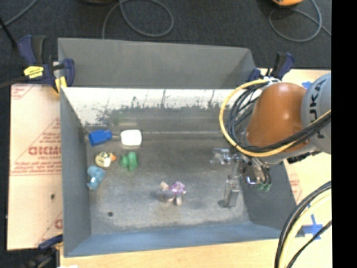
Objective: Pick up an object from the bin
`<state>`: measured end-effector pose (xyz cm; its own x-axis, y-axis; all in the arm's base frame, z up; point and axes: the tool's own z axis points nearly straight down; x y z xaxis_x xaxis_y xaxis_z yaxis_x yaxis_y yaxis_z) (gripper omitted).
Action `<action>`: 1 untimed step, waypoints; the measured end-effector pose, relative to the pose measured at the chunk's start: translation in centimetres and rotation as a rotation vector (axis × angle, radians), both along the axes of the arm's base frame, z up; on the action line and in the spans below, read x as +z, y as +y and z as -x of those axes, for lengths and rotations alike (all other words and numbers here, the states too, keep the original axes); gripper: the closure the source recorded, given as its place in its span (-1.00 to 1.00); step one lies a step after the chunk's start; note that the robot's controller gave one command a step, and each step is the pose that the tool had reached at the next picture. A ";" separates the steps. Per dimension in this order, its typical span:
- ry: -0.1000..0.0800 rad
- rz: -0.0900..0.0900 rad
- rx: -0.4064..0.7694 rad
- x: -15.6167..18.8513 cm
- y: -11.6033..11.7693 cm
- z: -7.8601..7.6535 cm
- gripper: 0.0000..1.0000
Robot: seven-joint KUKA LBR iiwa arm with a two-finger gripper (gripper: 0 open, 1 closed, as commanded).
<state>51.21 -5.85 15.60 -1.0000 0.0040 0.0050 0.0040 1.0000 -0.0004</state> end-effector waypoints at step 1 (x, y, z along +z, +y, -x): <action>-0.006 0.001 0.001 0.4 0.0 -0.1 -1.00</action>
Offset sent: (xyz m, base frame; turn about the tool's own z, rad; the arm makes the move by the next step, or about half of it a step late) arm 0.0487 0.0595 -0.0437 0.1331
